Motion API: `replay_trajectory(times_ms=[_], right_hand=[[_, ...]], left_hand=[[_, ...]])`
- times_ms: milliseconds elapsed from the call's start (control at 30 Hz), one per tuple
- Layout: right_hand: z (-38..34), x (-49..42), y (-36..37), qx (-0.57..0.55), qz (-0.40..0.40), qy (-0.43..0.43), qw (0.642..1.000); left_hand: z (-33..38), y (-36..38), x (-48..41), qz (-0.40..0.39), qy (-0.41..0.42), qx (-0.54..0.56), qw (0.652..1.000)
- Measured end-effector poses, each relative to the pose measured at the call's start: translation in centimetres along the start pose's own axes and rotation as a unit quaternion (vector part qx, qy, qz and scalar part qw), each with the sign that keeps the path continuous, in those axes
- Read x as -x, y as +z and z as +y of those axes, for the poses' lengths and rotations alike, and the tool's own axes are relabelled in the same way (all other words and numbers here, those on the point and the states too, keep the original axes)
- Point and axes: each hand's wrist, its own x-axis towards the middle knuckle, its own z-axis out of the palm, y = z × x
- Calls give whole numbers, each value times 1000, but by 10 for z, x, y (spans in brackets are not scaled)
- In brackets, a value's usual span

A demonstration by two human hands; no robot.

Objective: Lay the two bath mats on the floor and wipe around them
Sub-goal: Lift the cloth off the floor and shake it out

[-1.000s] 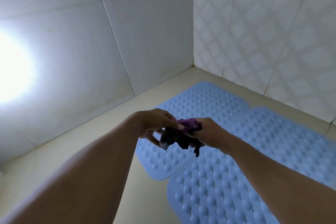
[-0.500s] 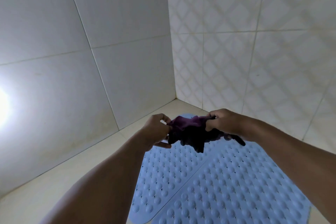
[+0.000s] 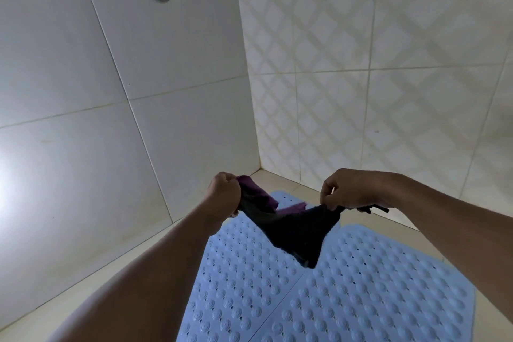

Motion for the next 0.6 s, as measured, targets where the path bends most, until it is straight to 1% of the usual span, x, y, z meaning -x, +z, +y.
replay_trajectory(times_ms=[167,233,367,433,500,600], right_hand=[[6,-4,-17,-44,3,-23,999],[6,-6,-27,-39,4,-33,999],[-12,-3,-65,14,21,-53,998],[-35,11,-104,41,22,-63,997],[-68,32,-156,41,16,-69,997],[-129,72,-253,35,13,-56,998]], left_hand=[[8,-3,4,-34,4,-13,999],[11,-4,1,-62,15,-50,997],[36,-8,-11,-99,68,-145,982],[70,-18,-17,-120,86,-184,972],[123,-35,-21,-146,98,-214,961],[241,-68,-24,-185,106,-258,942]])
